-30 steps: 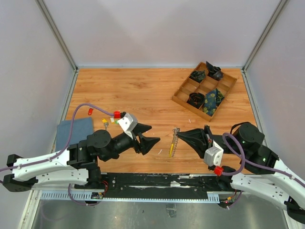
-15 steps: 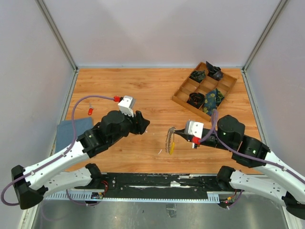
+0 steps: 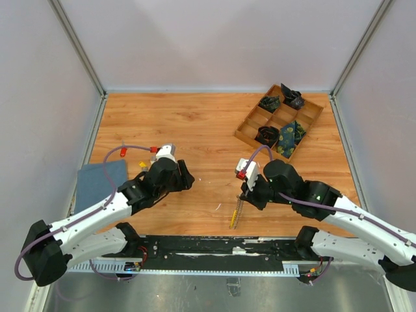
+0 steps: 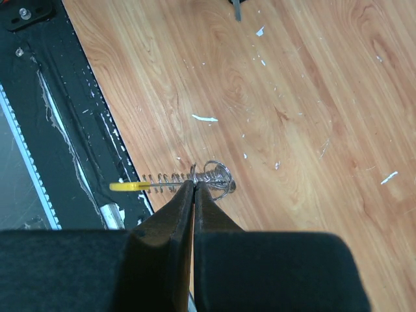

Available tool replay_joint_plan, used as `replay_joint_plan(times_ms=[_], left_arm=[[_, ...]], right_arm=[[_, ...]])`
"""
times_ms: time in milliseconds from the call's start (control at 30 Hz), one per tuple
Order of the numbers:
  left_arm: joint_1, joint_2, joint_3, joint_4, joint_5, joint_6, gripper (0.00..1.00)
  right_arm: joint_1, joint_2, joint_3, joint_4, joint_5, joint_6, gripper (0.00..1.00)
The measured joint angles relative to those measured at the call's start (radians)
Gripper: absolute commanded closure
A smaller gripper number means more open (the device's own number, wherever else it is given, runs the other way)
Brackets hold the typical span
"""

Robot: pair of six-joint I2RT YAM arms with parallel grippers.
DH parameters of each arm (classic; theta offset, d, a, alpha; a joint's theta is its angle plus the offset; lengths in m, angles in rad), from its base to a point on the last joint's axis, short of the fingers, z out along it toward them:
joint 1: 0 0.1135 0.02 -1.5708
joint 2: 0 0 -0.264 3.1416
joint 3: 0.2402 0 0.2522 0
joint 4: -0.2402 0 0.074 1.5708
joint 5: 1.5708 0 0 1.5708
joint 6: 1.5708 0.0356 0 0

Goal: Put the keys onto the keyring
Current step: Pick up the key from the center of the board.

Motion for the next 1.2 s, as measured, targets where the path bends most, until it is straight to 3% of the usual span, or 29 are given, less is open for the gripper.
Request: replay_joint_plan(times_ms=[300,667,1200], left_arm=[[0.000,0.051,-0.064,0.012,-0.092,-0.203,0.56],[0.000,0.207,-0.069,-0.010,-0.198,-0.425,0.56],[0.021,0.356,-0.022,-0.006,-0.245,-0.489,0.60]], right_arm=[[0.000,0.044,-0.006,-0.008,0.058,0.103,0.99],[0.000,0.065,-0.009,-0.018,0.092,0.128,1.00],[0.000,0.064,-0.028,-0.018,0.090,0.151,1.00]])
